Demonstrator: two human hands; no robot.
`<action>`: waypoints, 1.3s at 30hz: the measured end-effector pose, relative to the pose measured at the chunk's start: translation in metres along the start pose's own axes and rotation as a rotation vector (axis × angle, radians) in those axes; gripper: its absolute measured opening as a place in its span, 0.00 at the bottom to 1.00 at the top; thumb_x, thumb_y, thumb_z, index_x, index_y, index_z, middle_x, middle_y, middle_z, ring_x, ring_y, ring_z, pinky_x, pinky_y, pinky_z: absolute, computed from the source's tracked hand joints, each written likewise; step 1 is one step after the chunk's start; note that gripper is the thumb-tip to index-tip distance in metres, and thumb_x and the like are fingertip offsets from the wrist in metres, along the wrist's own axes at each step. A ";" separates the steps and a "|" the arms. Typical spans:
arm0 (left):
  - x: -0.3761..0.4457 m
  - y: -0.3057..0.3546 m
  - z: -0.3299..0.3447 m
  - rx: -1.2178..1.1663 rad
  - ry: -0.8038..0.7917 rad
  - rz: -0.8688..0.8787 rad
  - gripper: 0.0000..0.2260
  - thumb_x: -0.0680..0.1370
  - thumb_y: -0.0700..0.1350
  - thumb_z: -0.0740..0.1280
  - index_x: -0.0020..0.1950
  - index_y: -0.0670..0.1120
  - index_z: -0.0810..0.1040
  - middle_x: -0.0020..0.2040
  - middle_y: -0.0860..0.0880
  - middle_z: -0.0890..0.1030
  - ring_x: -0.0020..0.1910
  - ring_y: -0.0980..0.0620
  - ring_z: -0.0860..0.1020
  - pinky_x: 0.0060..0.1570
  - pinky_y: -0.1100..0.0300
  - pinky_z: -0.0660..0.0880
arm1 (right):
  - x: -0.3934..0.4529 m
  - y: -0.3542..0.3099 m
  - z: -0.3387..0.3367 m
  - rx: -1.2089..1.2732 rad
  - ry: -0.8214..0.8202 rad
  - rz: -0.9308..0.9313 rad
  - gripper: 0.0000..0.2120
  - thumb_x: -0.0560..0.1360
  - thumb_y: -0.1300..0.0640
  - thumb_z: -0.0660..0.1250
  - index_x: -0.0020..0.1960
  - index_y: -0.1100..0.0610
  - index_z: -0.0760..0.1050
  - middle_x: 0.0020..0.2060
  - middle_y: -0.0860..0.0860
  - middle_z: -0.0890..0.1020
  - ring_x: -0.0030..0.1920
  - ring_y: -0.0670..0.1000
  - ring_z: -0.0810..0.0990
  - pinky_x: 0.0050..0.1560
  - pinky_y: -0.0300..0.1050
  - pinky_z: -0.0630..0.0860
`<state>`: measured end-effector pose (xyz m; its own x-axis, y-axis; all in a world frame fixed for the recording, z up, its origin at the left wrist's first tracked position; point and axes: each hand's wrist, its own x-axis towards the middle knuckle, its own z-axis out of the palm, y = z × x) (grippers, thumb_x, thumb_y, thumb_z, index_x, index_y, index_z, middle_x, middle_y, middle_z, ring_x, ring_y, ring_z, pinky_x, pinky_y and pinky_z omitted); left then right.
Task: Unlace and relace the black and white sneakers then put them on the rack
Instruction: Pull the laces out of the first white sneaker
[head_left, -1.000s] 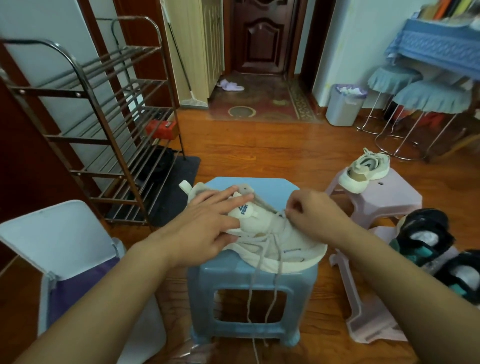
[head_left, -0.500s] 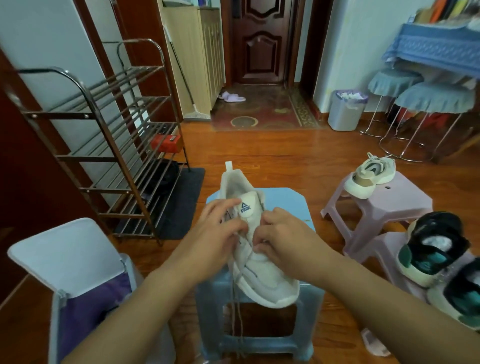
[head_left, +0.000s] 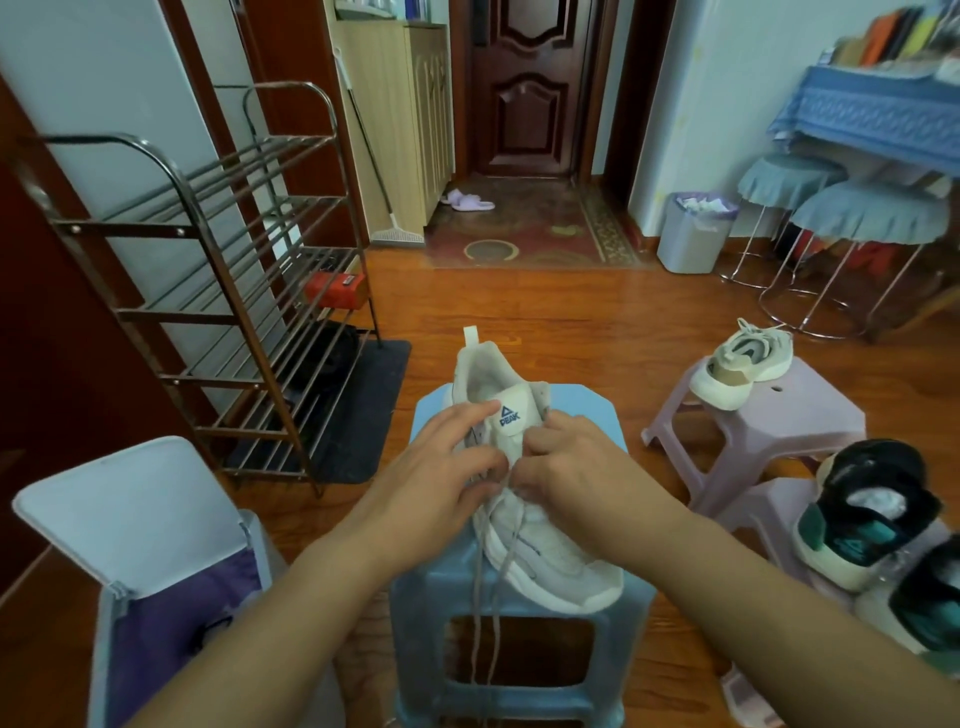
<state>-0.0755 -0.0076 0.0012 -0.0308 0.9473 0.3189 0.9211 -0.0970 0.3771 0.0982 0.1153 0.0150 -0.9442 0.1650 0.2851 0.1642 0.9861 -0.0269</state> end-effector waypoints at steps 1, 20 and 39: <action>0.000 0.000 -0.001 0.006 -0.001 0.001 0.02 0.80 0.48 0.69 0.52 0.55 0.79 0.79 0.57 0.60 0.79 0.56 0.56 0.66 0.56 0.69 | 0.001 0.000 0.000 -0.020 0.022 -0.019 0.10 0.70 0.64 0.73 0.44 0.49 0.82 0.36 0.46 0.74 0.40 0.51 0.71 0.38 0.48 0.70; -0.004 -0.007 -0.007 -0.006 0.000 -0.015 0.02 0.80 0.48 0.70 0.49 0.55 0.78 0.80 0.59 0.60 0.67 0.54 0.73 0.58 0.56 0.75 | 0.002 0.009 -0.007 -0.042 0.148 0.192 0.10 0.68 0.66 0.72 0.39 0.51 0.81 0.36 0.45 0.72 0.41 0.52 0.70 0.39 0.51 0.73; -0.006 -0.008 -0.006 0.015 0.003 -0.035 0.01 0.80 0.49 0.68 0.50 0.56 0.79 0.79 0.58 0.60 0.73 0.55 0.67 0.61 0.59 0.71 | 0.000 0.029 -0.010 -0.063 0.237 0.266 0.09 0.69 0.66 0.74 0.38 0.53 0.80 0.36 0.46 0.69 0.39 0.54 0.70 0.36 0.50 0.68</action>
<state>-0.0847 -0.0143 0.0018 -0.0648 0.9490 0.3085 0.9250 -0.0589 0.3754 0.1058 0.1436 0.0242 -0.7746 0.3992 0.4906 0.4197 0.9047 -0.0735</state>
